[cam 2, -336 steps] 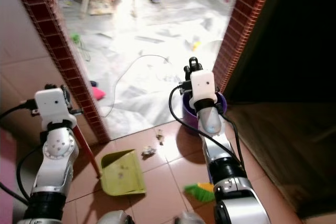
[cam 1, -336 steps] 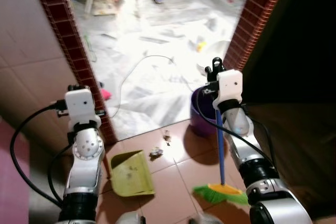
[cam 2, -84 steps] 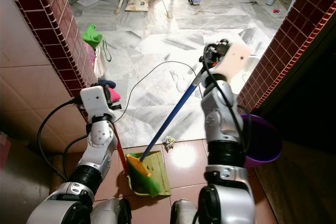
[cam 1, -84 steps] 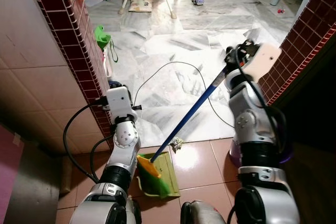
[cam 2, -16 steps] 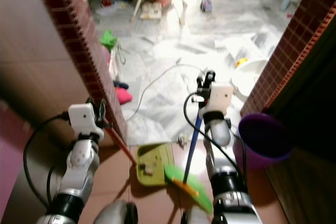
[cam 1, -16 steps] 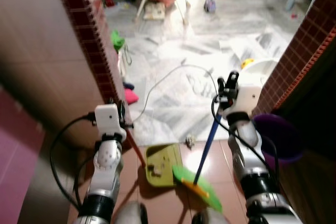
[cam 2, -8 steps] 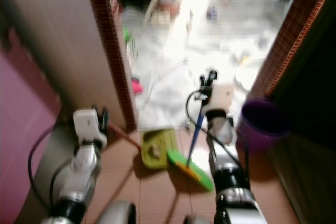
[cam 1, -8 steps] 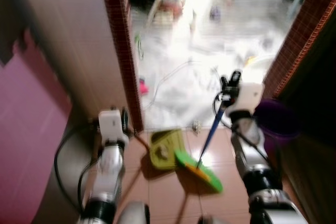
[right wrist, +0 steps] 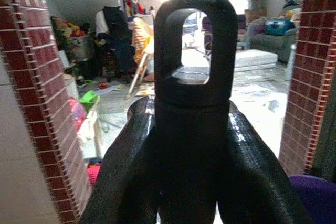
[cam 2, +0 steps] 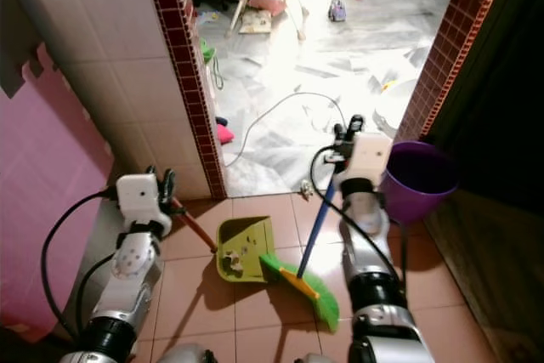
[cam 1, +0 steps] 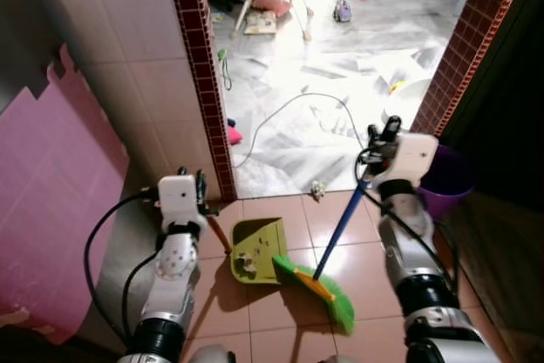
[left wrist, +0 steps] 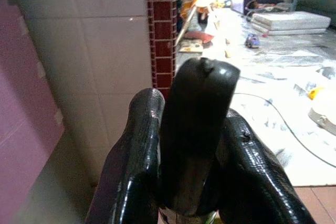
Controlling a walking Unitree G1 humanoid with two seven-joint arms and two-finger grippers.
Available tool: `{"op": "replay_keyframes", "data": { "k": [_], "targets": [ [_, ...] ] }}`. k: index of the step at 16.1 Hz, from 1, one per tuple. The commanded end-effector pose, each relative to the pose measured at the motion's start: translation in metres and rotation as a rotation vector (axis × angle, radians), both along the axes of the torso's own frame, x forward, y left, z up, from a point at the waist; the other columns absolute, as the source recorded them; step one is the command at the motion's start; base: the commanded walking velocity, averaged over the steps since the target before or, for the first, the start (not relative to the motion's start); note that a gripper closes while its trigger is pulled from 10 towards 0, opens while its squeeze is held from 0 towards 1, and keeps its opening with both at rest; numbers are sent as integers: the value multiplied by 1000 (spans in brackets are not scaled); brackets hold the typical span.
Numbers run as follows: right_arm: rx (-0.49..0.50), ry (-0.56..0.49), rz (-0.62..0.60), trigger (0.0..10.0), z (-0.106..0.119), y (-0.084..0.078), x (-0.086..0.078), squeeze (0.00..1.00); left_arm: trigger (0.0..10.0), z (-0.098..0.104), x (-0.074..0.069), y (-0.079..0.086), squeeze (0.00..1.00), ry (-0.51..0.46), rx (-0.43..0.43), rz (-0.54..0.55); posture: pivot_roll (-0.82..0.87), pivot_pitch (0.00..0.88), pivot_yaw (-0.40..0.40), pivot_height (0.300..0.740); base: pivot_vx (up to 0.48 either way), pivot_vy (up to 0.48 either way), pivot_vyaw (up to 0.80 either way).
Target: Sweep floor
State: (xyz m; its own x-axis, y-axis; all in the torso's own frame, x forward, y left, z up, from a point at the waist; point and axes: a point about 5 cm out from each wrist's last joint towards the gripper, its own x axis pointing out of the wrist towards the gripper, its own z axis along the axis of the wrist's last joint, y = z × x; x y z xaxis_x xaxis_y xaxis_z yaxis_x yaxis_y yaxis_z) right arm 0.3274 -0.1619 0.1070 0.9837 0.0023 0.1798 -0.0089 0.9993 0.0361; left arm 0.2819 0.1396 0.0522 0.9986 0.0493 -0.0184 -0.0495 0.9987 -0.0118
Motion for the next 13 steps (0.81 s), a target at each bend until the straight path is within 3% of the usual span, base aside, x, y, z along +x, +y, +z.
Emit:
{"op": "replay_keyframes", "data": {
  "k": [1, 9, 13],
  "targets": [
    [2, -27, 10, 10000, 8, 4, 4, 0, 10000, 1, 2, 0, 0, 1, 14, -16, -74, 0, 55, 740, 0, 0, 0],
    [-10, -25, 19, 10000, 7, 6, 5, 0, 10000, 1, 1, -5, 0, 4, -1, -46, -77, 0, 54, 740, 0, -314, 0],
    [-20, -16, 26, 10000, 5, 4, 4, 0, 10000, -1, -2, -6, 0, 7, -16, -47, -76, 0, 47, 740, 0, 0, 0]
  ]
}}
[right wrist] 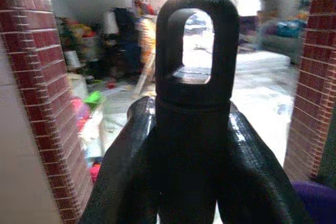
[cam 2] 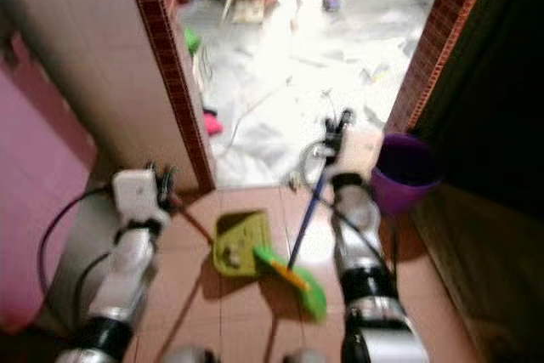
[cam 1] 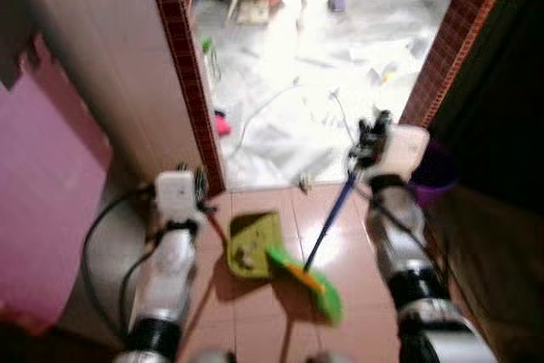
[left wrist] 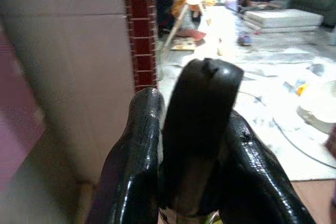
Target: Sweep floor
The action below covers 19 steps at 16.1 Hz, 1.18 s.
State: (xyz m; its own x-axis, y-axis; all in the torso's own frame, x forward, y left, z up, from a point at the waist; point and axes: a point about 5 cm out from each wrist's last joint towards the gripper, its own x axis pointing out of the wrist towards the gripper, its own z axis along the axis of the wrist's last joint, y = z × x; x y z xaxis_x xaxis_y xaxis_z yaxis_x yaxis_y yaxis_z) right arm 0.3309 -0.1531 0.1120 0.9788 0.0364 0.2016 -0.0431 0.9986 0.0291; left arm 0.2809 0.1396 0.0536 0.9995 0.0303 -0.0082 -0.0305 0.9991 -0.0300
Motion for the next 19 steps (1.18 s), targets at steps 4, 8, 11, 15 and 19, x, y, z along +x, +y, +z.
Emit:
{"op": "replay_keyframes", "data": {
  "k": [4, 8, 11, 15, 19],
  "targets": [
    [-20, 20, 2, 10000, -5, -5, -3, 0, 10000, -6, -5, -3, 0, 41, 6, -4, -74, 0, 37, 740, 0, 0, 0],
    [-64, 64, -4, 10000, -22, -19, -27, 0, 10000, -12, -23, 13, 0, 84, 44, -24, -69, 0, 31, 740, 0, 0, 0],
    [-77, 89, -25, 10000, -32, -29, -43, 0, 10000, -16, -37, 17, 0, 98, 73, -37, -61, 0, 34, 740, 0, 0, 0],
    [-89, 103, -53, 10000, -33, -37, -55, 0, 10000, -19, -46, 18, 0, 134, 37, -51, -65, 0, 37, 740, 0, 0, 0],
    [-106, 114, -101, 10000, -30, -47, -62, 0, 10000, -21, -52, 19, 0, 181, -26, -85, -66, 0, 37, 740, 0, 0, 0]
  ]
}}
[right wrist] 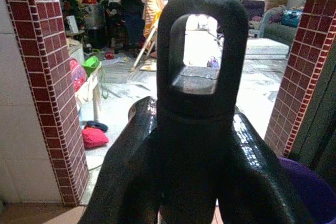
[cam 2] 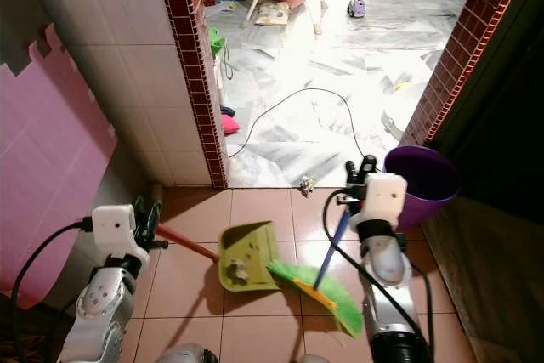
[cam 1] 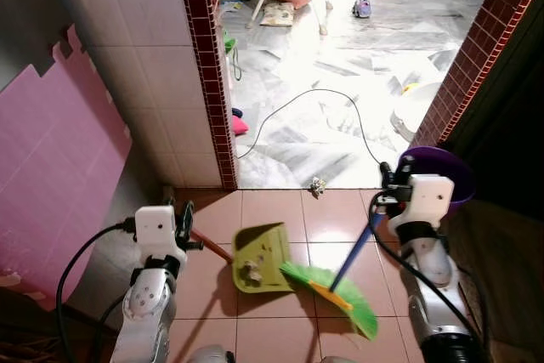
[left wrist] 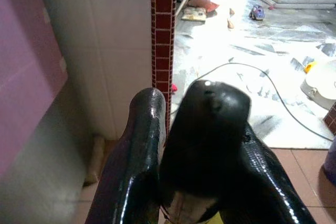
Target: Sweep floor
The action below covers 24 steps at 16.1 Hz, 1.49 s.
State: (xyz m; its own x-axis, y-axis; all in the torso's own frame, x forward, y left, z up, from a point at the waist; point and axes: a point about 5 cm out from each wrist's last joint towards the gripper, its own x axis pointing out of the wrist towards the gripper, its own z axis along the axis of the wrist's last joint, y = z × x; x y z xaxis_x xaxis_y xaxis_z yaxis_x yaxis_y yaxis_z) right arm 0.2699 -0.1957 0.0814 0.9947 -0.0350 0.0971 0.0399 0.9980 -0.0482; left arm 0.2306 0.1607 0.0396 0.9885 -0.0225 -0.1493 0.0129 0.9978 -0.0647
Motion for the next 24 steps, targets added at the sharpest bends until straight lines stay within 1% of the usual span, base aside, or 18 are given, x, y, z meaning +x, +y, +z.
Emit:
{"op": "replay_keyframes", "data": {
  "k": [1, 2, 3, 4, 6, 7, 8, 10, 11, 12, 14, 15, 18, 20, 22, 24],
  "targets": [
    [-7, 6, -25, 10000, 4, -4, 1, 0, 10000, -4, -5, -2, 0, 53, -1, -40, -65, 0, 39, 740, 0, 0, 0],
    [-4, 8, -26, 10000, 4, -4, 0, 0, 10000, -4, -5, -2, 0, 57, -3, -41, -65, 0, 39, 740, 0, 0, 0],
    [0, -27, -23, 10000, 15, 2, 6, 0, 10000, 8, -5, -7, 0, 34, -22, -46, -61, 0, 41, 740, 0, 0, 0],
    [-16, -64, -14, 10000, 26, 6, 11, 0, 10000, 20, -5, -7, 0, -3, 4, -59, -55, 0, 36, 740, 0, 0, 0],
    [-19, -91, -33, 10000, 36, 5, 16, 0, 10000, 26, -4, -3, 0, 12, -19, -40, -53, 0, 31, 740, 0, 0, 0],
    [-28, -107, -44, 10000, 42, 4, 19, 0, 10000, 28, -4, -1, 0, 21, -16, -35, -53, 0, 30, 740, 0, 0, 0],
    [-39, -131, -62, 10000, 51, 2, 22, 0, 10000, 31, -6, 1, 0, 31, 0, -30, -52, 0, 29, 740, 0, 0, 0],
    [-33, -125, -68, 10000, 51, 3, 23, 0, 10000, 28, -10, 4, 0, 60, 28, -23, -50, 0, 28, 740, 0, 0, 0],
    [-1, -96, -66, 10000, 45, 4, 18, 0, 10000, 22, -15, 7, 0, 88, 45, -10, -50, 0, 27, 740, 0, 0, 0],
    [15, -72, -47, 10000, 40, 7, 11, 0, 10000, 21, -19, 8, 0, 101, 64, -5, -50, 0, 27, 740, 0, 0, 0],
    [-5, -21, -10, 10000, 29, 8, -7, 0, 10000, 23, -27, 7, 0, 104, 51, -12, -49, 0, 25, 740, 0, 0, 0],
    [-14, 19, 3, 10000, 21, 6, -21, 0, 10000, 24, -33, 8, 0, 104, 66, -18, -47, 0, 26, 740, 0, 0, 0],
    [-23, 53, 11, 10000, 17, 2, -37, 0, 10000, 26, -40, 10, 0, 107, 79, -10, -45, 0, 31, 740, 0, 0, 0],
    [-26, 59, 13, 10000, 20, 4, -41, 0, 10000, 28, -43, 9, 0, 113, 79, -16, -44, 0, 37, 740, 0, 0, 0],
    [-24, 69, 8, 10000, 18, 5, -40, 0, 10000, 25, -44, 8, 0, 120, 82, -20, -41, 0, 39, 740, 0, 0, 0],
    [-9, 80, 7, 10000, 17, 8, -40, 0, 10000, 22, -44, 11, 0, 127, 97, -17, -41, 0, 40, 740, 0, 0, 0]
  ]
}}
